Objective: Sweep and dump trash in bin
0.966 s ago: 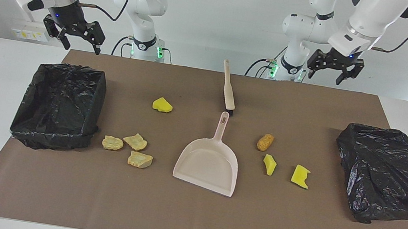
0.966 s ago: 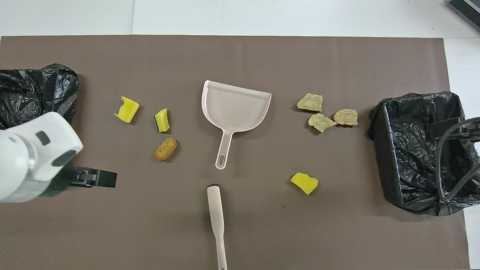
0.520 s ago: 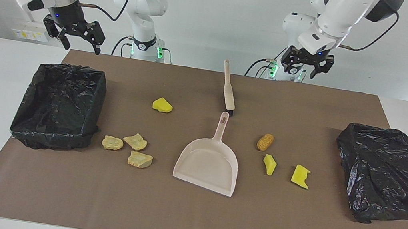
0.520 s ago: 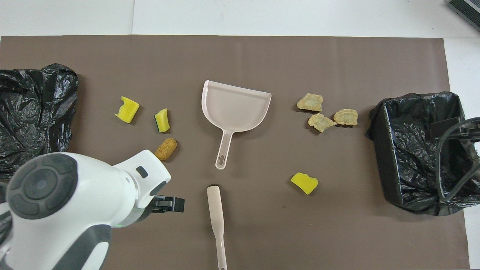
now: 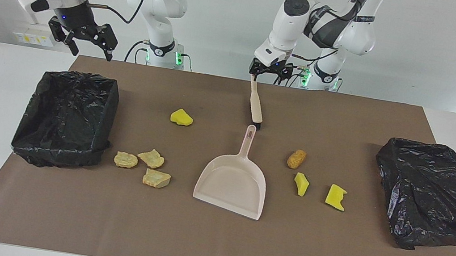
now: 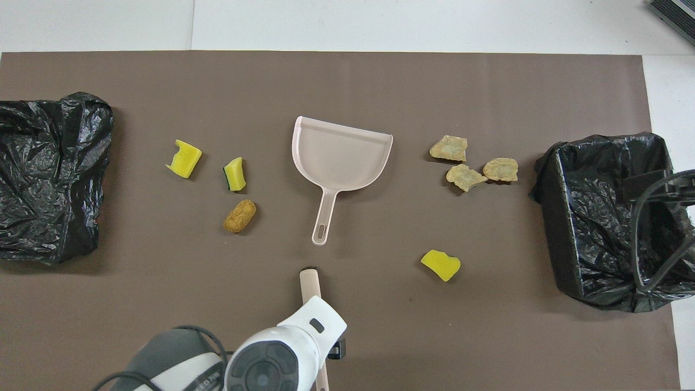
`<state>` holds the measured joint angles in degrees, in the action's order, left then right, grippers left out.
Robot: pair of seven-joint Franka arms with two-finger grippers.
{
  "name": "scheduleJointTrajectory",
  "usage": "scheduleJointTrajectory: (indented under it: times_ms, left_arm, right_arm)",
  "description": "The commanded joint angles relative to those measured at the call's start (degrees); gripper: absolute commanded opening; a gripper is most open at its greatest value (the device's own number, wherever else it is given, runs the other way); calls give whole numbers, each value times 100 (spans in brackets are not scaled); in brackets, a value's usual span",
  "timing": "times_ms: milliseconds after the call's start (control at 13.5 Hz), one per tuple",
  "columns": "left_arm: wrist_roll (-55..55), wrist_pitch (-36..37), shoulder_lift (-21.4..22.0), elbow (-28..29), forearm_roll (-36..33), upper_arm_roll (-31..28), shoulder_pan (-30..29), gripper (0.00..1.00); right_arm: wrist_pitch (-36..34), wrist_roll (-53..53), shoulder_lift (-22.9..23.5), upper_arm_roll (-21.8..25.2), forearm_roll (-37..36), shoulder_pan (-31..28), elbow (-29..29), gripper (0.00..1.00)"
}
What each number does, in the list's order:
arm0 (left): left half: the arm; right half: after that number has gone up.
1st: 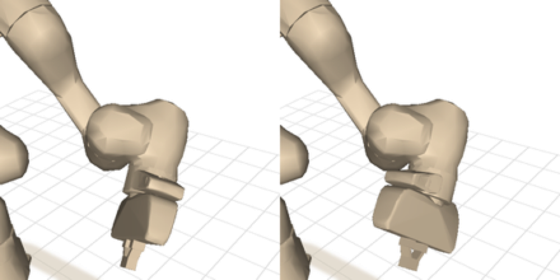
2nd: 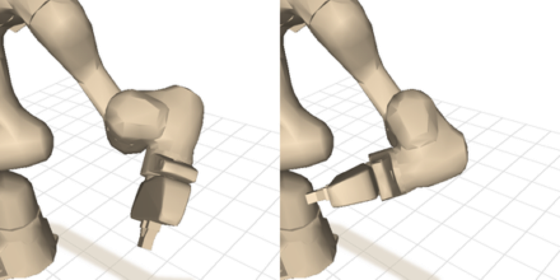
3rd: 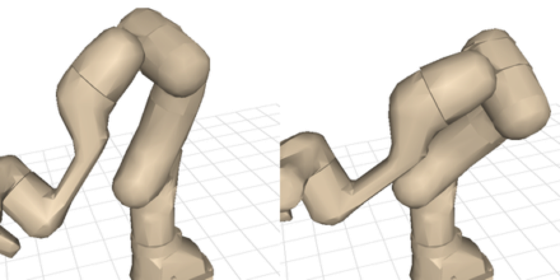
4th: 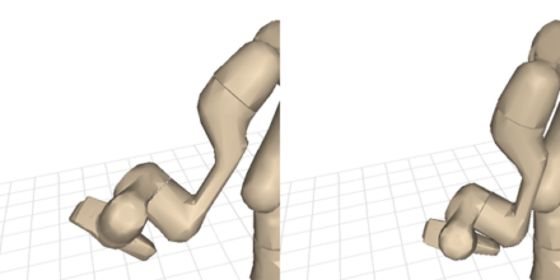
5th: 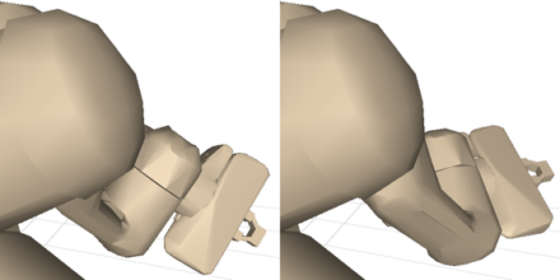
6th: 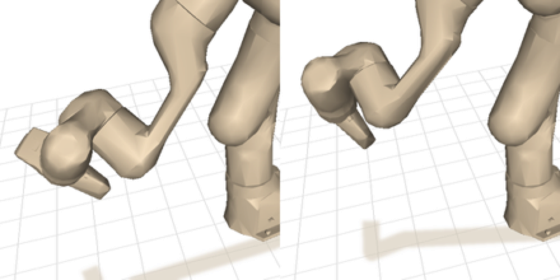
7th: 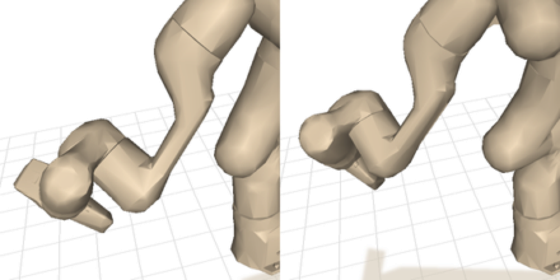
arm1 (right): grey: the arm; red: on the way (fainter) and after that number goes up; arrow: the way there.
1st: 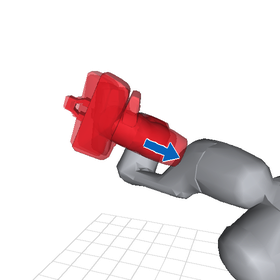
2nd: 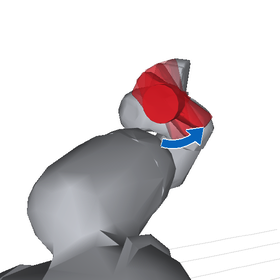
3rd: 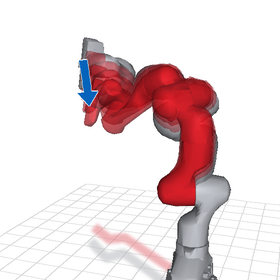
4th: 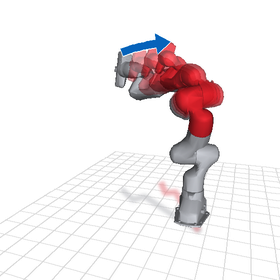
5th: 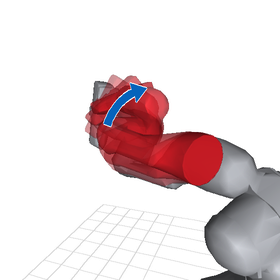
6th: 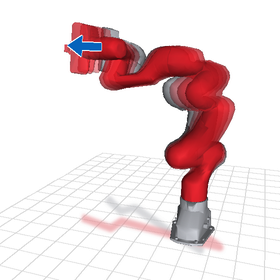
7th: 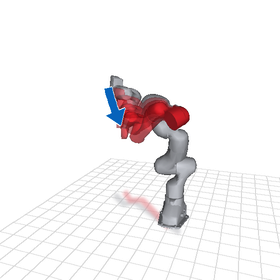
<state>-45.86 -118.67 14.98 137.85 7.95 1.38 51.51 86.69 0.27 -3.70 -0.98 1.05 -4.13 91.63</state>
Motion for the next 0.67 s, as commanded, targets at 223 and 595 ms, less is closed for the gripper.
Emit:
scheduleJointTrajectory:
  times_ms: [223,595]
  left_arm:
    - [-608,-945,-30,812,48,-120,1176,100]
    - [-512,-1244,-126,858,40,-147,1089,100]
  right_arm:
    - [67,149,-131,-34,9,-61,154,100]
    - [59,149,-131,-34,9,-61,154,100]
